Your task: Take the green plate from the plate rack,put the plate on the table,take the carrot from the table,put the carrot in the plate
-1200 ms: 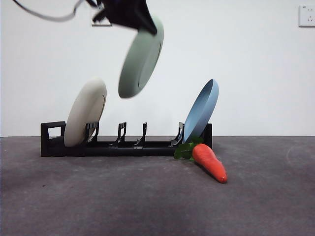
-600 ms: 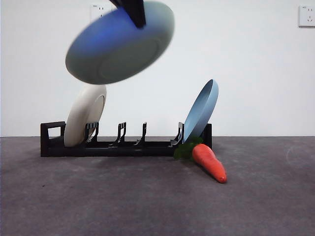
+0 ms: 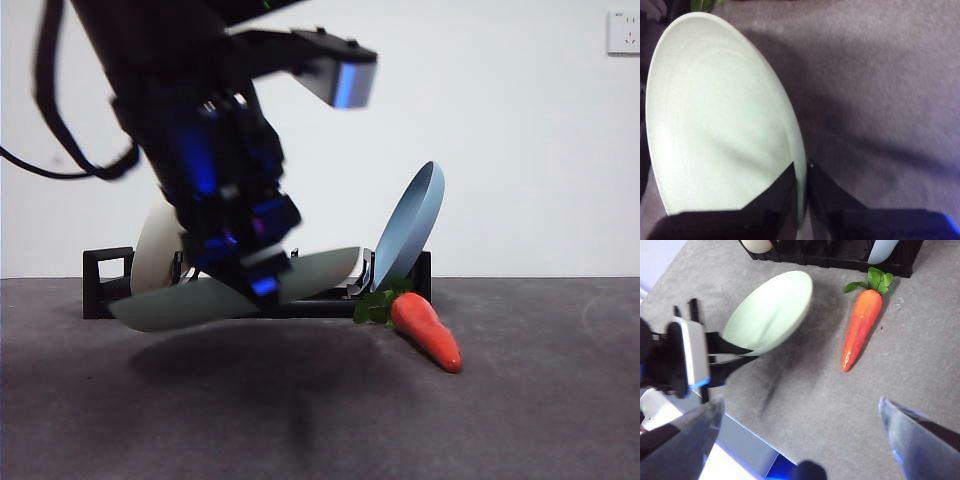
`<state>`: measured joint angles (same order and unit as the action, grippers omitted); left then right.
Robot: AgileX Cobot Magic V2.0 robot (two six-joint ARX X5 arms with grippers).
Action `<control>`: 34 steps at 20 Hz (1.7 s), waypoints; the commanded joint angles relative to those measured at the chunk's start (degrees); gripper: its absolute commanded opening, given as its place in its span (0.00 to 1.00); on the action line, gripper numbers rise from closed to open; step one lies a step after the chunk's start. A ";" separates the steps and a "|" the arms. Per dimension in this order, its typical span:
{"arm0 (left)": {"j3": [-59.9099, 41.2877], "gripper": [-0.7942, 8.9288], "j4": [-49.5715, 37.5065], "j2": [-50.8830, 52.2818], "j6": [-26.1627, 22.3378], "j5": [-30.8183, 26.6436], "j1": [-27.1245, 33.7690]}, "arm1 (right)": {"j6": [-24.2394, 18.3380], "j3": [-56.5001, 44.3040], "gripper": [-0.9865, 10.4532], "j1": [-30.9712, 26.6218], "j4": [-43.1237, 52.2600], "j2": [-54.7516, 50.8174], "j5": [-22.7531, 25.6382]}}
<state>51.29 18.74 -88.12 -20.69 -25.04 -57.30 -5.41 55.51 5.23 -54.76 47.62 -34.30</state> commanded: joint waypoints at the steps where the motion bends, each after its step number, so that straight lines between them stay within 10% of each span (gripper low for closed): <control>1: -0.07 0.08 -2.54 -3.87 -2.82 -0.48 -0.20 | 0.00 0.15 0.58 0.09 0.33 0.02 0.13; 10: -0.04 0.10 -3.82 -10.80 -2.82 1.53 -0.90 | 0.00 0.17 0.58 0.09 0.72 1.92 0.15; 13: 0.20 0.36 -3.21 -10.75 0.50 1.53 -0.90 | 0.00 0.17 0.58 0.11 0.76 4.28 0.15; 19: 3.82 0.38 2.56 -7.69 6.27 1.55 -1.22 | 2.21 0.17 0.58 1.84 7.85 11.74 0.35; 34: 20.13 0.38 23.15 32.20 28.85 12.02 -2.36 | 9.51 0.17 0.58 17.84 41.51 42.80 21.49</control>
<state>71.66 41.78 -55.92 6.66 -13.10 -59.44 3.05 55.51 22.92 -13.43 90.11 -12.88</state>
